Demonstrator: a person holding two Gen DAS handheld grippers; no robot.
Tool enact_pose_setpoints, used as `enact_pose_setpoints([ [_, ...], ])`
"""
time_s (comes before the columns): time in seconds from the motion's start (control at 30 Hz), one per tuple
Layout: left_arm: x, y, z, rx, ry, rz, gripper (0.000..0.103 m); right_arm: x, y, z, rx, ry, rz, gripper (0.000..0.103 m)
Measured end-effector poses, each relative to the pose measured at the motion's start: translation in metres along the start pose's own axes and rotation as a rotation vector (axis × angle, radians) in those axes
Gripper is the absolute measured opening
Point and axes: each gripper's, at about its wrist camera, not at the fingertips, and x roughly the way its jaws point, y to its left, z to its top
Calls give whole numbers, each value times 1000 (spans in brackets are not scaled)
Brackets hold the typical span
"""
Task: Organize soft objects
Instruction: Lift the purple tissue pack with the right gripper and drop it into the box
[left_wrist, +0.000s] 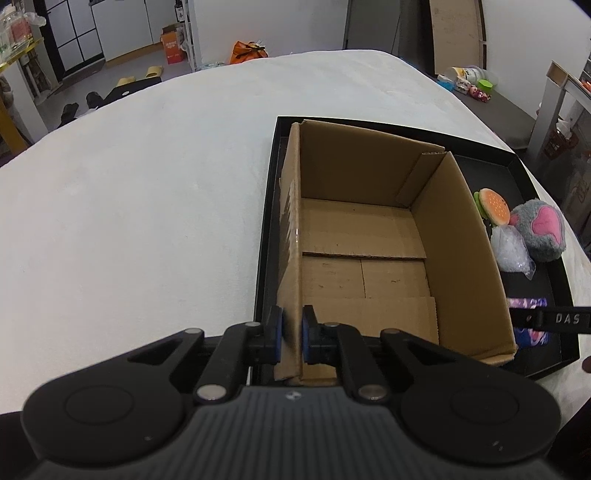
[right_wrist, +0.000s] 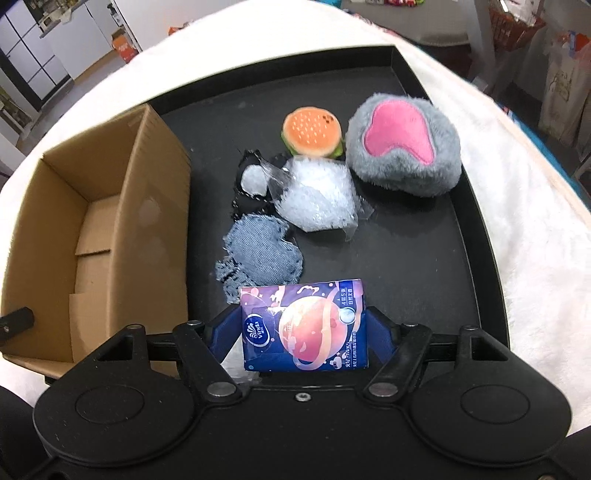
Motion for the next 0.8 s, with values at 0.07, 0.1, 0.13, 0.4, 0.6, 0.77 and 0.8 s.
enact_pose_setpoints([
  [0.07,-1,0,0,6,-2,0,9,-6,1,-2,0,-24,1,70],
  [0.1,0,0,0,3,0,-1,9,-7,2,-2,4,-39,3,69],
  [0.13,0,1,0,1,0,-1,9,-11,2,-2,11,-58,9,69],
  [0.4,4,-2,-1,-3,9,4,9,-37,-1,2,43,-141,83,69],
  [0.6,5,0,0,-22,14,-6,9,-52,9,5,23,-176,95,69],
  [0.77,6,4,-2,-40,22,-22,9,-68,30,14,-18,-219,114,69],
  [0.8,7,5,-1,-46,25,-27,10,-70,35,16,-27,-225,117,69],
])
